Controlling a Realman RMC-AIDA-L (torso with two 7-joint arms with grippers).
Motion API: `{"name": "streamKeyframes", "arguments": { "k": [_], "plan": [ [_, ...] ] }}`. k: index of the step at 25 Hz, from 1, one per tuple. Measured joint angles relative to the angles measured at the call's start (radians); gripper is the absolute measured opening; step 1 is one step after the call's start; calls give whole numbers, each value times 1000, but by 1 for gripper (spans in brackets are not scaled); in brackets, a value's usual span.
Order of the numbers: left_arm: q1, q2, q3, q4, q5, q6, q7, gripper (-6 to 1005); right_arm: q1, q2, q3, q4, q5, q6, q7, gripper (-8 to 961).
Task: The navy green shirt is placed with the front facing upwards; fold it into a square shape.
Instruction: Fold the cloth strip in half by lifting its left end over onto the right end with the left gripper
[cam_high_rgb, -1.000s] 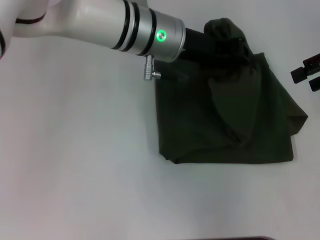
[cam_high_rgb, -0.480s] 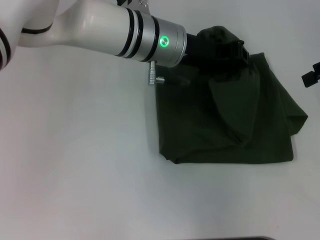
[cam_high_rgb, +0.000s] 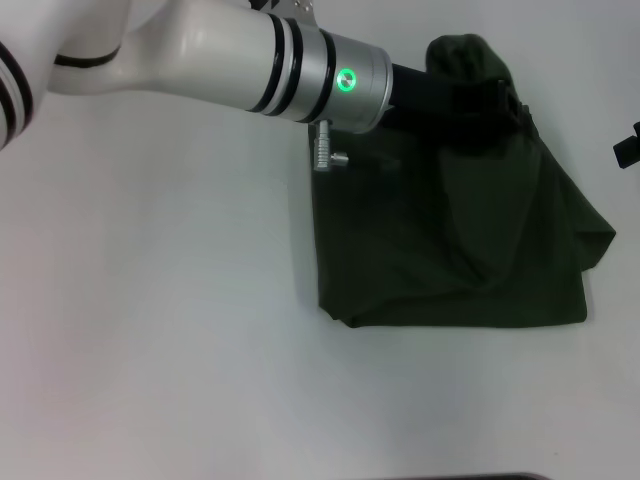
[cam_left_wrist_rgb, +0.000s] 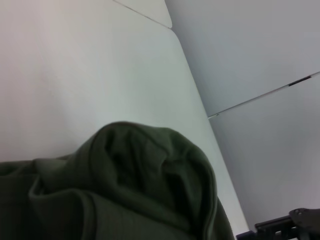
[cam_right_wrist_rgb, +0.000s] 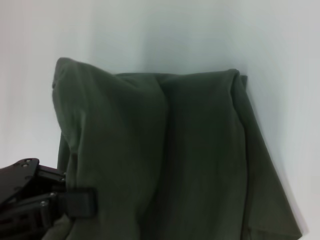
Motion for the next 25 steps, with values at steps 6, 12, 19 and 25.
{"name": "streamKeyframes", "arguments": {
  "k": [6,12,19,25],
  "plan": [
    [-1,0,100,7,-95,-68,1,79,1,1,-7,0,-1,1,1,825],
    [-2,0,158,20,-152,-120,2,81,0,1,-11,1,-2,4,2,825],
    [0,0,219,17,-218,-134,9,83,-2,1,-20,2,-2,5,2,825],
    [4,0,240,9,-242,-126,12,84,-9,2,-27,4,-2,5,2,825]
  ]
}}
